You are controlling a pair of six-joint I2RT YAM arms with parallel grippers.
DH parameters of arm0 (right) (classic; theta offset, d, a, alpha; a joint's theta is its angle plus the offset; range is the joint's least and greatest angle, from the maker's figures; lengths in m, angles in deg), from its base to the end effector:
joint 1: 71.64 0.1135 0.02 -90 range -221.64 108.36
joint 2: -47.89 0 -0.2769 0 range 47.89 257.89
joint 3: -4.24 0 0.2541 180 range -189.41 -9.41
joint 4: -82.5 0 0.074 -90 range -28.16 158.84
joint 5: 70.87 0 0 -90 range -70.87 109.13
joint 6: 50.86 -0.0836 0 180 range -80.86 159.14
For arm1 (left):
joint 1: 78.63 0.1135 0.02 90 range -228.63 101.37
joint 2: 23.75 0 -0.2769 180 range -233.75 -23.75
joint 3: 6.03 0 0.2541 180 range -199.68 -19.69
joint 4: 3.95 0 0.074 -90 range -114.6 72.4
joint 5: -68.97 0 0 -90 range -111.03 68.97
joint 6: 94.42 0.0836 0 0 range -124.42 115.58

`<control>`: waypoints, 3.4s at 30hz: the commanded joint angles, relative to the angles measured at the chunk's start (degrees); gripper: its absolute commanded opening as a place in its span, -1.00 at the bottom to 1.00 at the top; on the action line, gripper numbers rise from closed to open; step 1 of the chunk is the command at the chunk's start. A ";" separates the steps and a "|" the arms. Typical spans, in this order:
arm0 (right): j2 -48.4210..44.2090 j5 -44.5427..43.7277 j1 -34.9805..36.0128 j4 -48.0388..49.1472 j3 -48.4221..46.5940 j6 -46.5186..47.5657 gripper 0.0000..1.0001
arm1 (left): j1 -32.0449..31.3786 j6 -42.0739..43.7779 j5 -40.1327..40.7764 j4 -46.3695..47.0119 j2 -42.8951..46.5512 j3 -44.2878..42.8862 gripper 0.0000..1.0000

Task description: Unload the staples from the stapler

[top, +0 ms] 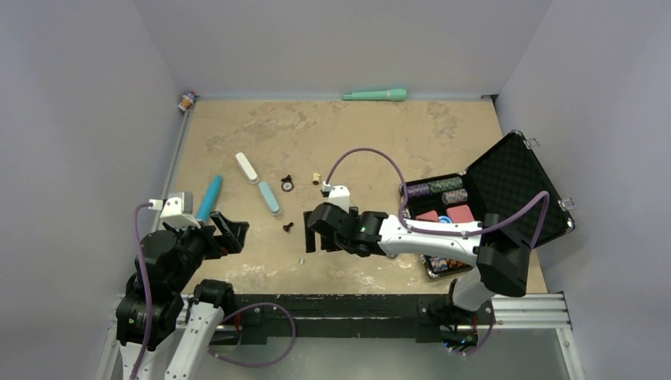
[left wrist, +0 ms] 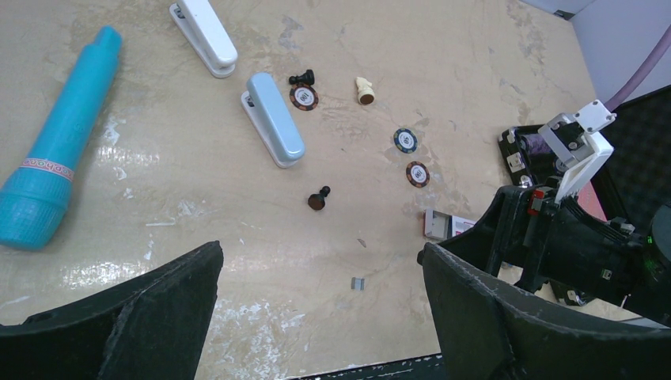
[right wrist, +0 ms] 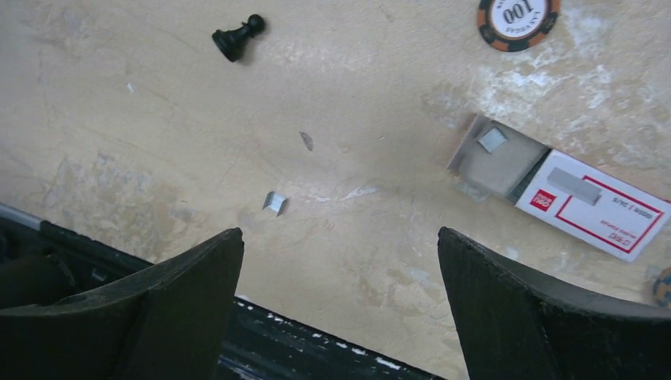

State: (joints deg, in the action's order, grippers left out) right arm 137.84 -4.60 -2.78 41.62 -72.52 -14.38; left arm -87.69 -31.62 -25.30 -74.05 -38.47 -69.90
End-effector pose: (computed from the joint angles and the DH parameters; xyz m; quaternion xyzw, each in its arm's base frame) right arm 0.1596 0.3194 0.2105 -0.0614 0.9311 0.1702 0.3168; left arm 0.0636 -0.0164 0.3198 -0.1089 0.8163 -0.2054 0.5287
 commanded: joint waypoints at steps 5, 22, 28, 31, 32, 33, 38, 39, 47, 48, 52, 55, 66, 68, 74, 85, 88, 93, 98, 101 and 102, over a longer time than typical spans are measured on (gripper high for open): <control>5.66 6.27 0.75 0.82 -8.40 -1.58 0.83 | 0.35 1.10 -0.74 2.16 1.04 0.23 1.00; 20.00 4.47 3.65 -12.30 -20.15 -13.29 0.40 | 0.27 1.10 -1.09 2.19 2.06 0.37 0.99; 22.72 4.67 3.98 -12.93 -21.74 -14.76 0.36 | 0.27 1.18 -1.18 2.29 2.15 0.38 0.99; 23.64 5.05 3.95 -12.53 -22.16 -14.94 0.31 | 0.27 1.19 -1.26 2.30 2.32 0.38 0.98; 24.01 5.28 3.95 -12.51 -22.42 -14.92 0.31 | 0.27 1.19 -1.37 2.38 2.40 0.38 0.98; 24.47 5.41 3.98 -12.57 -22.75 -14.92 0.30 | 0.27 1.19 -1.37 2.38 2.46 0.38 0.98; 26.69 4.61 4.24 -14.01 -24.48 -14.95 0.19 | 0.27 1.27 -1.63 2.43 2.48 0.38 0.99; 27.06 4.51 4.22 -14.34 -24.88 -14.88 0.19 | 0.27 1.27 -1.62 2.47 2.51 0.37 0.98; 29.13 3.94 4.61 -16.14 -26.69 -14.51 0.03 | 0.20 1.27 -1.65 2.44 2.76 0.36 0.98; 29.07 4.06 4.68 -16.05 -26.69 -14.46 0.02 | 0.26 1.27 -1.64 2.48 2.79 0.45 0.98; 29.50 4.38 5.03 -15.85 -27.07 -14.13 -0.16 | 0.27 1.27 -1.78 2.48 2.77 0.45 0.98; 30.11 4.26 5.40 -16.38 -27.86 -13.98 -0.17 | 0.27 1.28 -1.88 2.57 2.76 0.46 0.98; 31.22 3.16 5.58 -18.04 -28.73 -14.50 -0.22 | 0.27 1.28 -1.83 2.52 2.79 0.47 0.98; 31.24 2.73 5.58 -18.45 -28.82 -14.59 -0.23 | 0.27 1.30 -1.79 2.51 2.70 0.47 0.98; 32.03 2.02 5.58 -19.27 -29.17 -14.95 -0.24 | 0.27 1.34 -1.84 2.52 2.83 0.47 0.99; 33.01 1.00 5.50 -19.51 -29.46 -15.71 -0.25 | 0.27 1.31 -1.92 2.56 2.77 0.40 0.98; 33.21 0.13 5.58 -19.72 -29.50 -16.06 -0.25 | 0.23 1.35 -1.90 2.54 2.79 0.46 0.98; 33.86 0.03 5.58 -19.62 -30.11 -16.07 -0.35 | 0.27 1.36 -1.88 2.57 2.72 0.47 0.98; 33.89 -0.09 5.57 -19.55 -30.03 -16.26 -0.44 | 0.27 1.36 -1.95 2.56 2.68 0.44 0.98; 33.90 -0.05 5.58 -19.49 -30.03 -16.18 -0.45 | 0.25 1.36 -1.96 2.52 2.68 0.47 0.98; 34.07 -0.15 5.56 -19.60 -30.04 -16.18 -0.44 | 0.27 1.36 -1.90 2.52 2.68 0.47 0.98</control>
State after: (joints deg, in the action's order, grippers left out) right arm 170.19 -2.83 2.62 22.93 -101.96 -28.87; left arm -87.69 -31.60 -26.68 -73.83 -36.11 -69.57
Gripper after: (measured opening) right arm 0.281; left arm 0.994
